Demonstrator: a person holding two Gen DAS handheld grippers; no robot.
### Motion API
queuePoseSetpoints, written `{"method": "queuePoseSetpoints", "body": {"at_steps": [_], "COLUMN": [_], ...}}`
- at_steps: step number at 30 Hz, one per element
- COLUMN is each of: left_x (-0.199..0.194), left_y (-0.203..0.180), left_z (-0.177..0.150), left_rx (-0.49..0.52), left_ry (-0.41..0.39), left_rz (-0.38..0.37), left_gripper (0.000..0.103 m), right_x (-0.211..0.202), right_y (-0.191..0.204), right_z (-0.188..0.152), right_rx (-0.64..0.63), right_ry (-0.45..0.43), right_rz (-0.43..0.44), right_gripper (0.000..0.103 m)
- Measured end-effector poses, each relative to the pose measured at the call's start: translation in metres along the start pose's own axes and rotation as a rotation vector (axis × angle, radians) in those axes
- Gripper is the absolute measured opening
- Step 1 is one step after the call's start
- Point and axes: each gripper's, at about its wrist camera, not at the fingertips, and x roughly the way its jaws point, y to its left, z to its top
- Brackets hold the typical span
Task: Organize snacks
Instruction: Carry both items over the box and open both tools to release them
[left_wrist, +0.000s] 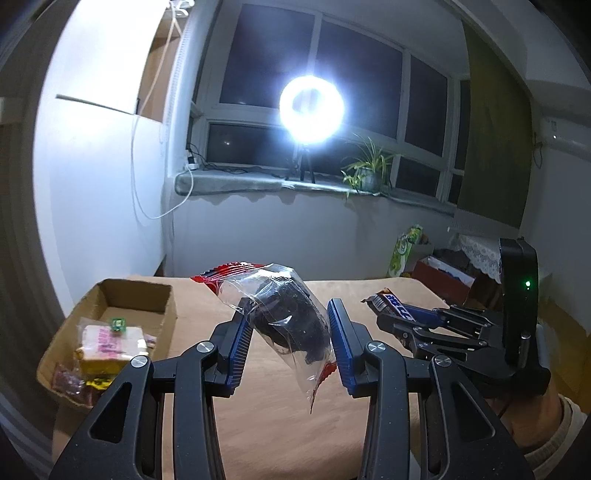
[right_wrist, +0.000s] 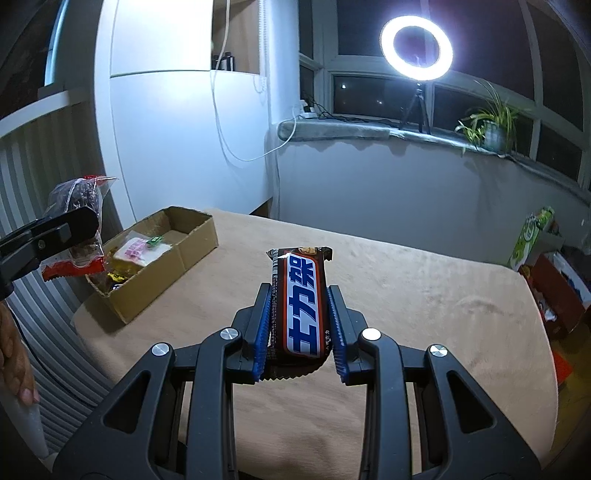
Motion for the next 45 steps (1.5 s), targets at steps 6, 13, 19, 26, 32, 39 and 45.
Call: {"method": "queuePoseSetpoints", "body": {"at_steps": [6, 13, 19, 26, 32, 39, 45], "left_x": [-0.015, -0.024, -0.028, -0.026, -0.012, 0.019, 0.043], "left_y": [0.024, 0.054, 0.078, 0.108, 0.134, 0.169, 0.188], "left_z": [-0.005, -0.012, -0.018, -0.029, -0.039, -0.051, -0.054], "left_rx": [-0.04, -0.081, -0.113, -0.163, -0.204, -0.25, -0.259], "left_ry": [-0.019, -0.023, -0.019, -0.001, 0.036, 0.101, 0.153], "left_rz": [0.01, 0.035, 0.063, 0.102, 0.137, 0.187, 0.236], "left_gripper": [0.039, 0.039, 0.039, 0.039, 0.039, 0.039, 0.04], "right_x": [0.009, 0.023, 0.044, 0.073, 0.111, 0.172, 0.207], "right_y": [0.031, 0.065, 0.096, 0.127, 0.153, 0.181, 0.193], "right_z": [0.01, 0.02, 0.026, 0.034, 0.044, 0.067, 0.09], "right_rx": [-0.049, -0.096, -0.135, -0.176, -0.203, -0.229, -0.23], "right_ry": [0.01, 0.022, 0.042, 0.066, 0.09, 0.097, 0.05], "right_rz": [0.014, 0.048, 0.086, 0.132, 0.181, 0.263, 0.316], "right_gripper": [0.03, 0.03, 0.03, 0.03, 0.03, 0.03, 0.036]}}
